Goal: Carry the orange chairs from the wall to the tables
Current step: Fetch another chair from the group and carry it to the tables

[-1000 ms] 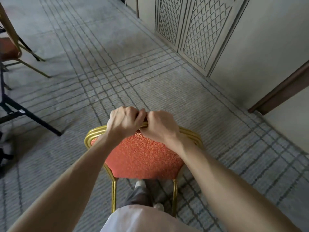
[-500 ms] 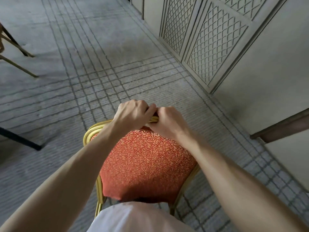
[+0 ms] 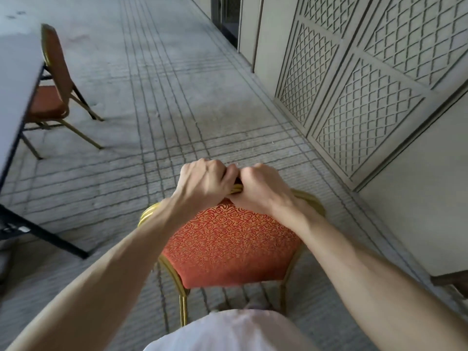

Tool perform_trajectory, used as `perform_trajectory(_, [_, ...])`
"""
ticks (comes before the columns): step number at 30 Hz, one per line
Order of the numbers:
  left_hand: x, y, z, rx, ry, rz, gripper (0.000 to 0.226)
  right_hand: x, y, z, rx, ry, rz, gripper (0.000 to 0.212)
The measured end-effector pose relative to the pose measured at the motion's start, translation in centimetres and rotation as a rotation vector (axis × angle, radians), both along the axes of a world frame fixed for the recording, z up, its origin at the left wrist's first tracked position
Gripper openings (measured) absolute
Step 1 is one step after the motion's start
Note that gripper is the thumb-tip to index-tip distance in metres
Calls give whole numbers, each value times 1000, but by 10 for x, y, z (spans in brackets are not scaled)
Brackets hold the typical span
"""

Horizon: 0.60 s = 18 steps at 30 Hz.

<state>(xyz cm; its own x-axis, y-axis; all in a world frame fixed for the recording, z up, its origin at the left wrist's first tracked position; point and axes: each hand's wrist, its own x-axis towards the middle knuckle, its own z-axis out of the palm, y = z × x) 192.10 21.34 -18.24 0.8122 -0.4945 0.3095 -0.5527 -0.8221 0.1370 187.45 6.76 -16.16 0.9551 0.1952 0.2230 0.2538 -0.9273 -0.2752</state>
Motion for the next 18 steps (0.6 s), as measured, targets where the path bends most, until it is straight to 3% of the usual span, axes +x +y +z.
perform_trajectory(3, [22, -6, -12, 33, 10, 68, 72, 31, -10, -12, -72, -13, 60, 33])
perform_trajectory(8, [63, -29, -48, 16, 100, 75, 67, 83, -36, -43, -170, 127, 161, 28])
perform_trajectory(13, [132, -58, -73, 114, 109, 46, 58, 163, -69, -65, -161, 331, 246, 30])
perform_trajectory(18, [198, -61, -74, 7, 76, 175, 41, 250, -76, -62, -123, 307, 307, 18])
